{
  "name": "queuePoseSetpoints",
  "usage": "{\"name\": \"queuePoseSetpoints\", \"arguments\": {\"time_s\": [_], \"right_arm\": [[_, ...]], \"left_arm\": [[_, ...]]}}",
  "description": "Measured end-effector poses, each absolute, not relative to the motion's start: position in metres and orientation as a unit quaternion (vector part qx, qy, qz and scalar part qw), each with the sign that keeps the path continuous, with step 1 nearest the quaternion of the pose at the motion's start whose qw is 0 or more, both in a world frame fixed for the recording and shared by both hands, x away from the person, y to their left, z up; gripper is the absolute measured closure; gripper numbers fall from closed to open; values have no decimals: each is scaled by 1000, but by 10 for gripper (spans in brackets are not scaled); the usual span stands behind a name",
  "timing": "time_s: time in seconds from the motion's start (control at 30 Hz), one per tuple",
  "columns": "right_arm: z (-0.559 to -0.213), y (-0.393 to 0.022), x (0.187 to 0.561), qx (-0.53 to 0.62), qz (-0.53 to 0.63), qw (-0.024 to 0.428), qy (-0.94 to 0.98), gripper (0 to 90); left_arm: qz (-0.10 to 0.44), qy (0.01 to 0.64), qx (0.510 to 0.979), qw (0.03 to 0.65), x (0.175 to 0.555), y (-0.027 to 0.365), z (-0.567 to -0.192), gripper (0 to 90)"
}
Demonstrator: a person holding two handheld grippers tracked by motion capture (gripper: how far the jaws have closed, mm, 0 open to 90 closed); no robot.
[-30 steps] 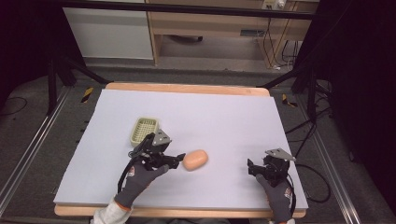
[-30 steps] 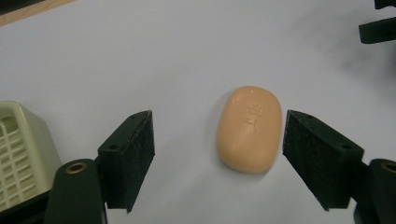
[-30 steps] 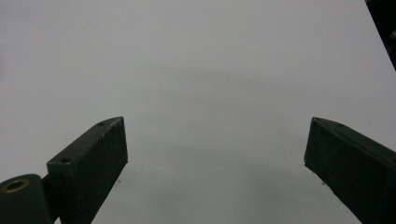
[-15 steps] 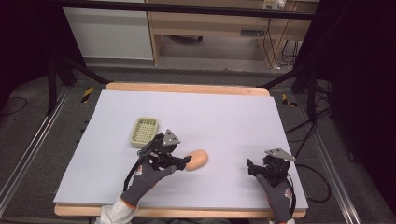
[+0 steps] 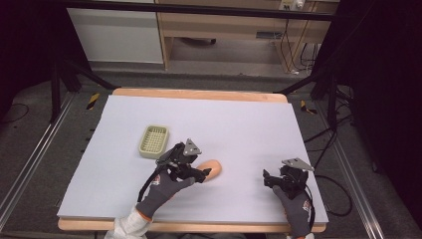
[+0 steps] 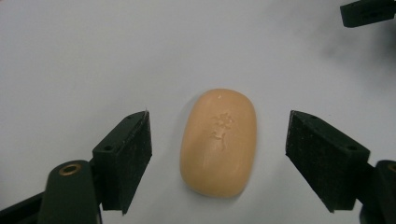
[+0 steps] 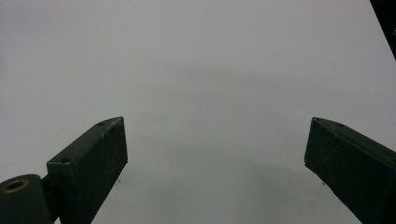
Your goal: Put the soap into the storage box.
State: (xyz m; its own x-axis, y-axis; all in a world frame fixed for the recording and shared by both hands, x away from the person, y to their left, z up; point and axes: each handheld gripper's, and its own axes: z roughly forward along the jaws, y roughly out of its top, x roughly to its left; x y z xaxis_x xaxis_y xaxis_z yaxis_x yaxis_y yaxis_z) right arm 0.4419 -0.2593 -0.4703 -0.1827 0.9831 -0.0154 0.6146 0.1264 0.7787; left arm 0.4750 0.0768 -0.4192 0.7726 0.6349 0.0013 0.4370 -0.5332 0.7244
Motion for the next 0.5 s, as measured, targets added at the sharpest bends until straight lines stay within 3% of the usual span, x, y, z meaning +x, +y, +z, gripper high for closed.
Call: {"name": "queuePoseSetpoints", "arguments": {"time_s": [0.5], "right_arm": [[-470, -258, 443, 576, 328, 279, 695, 63]], "left_arm": [[126, 300, 884, 334, 483, 57, -441, 208]]}}
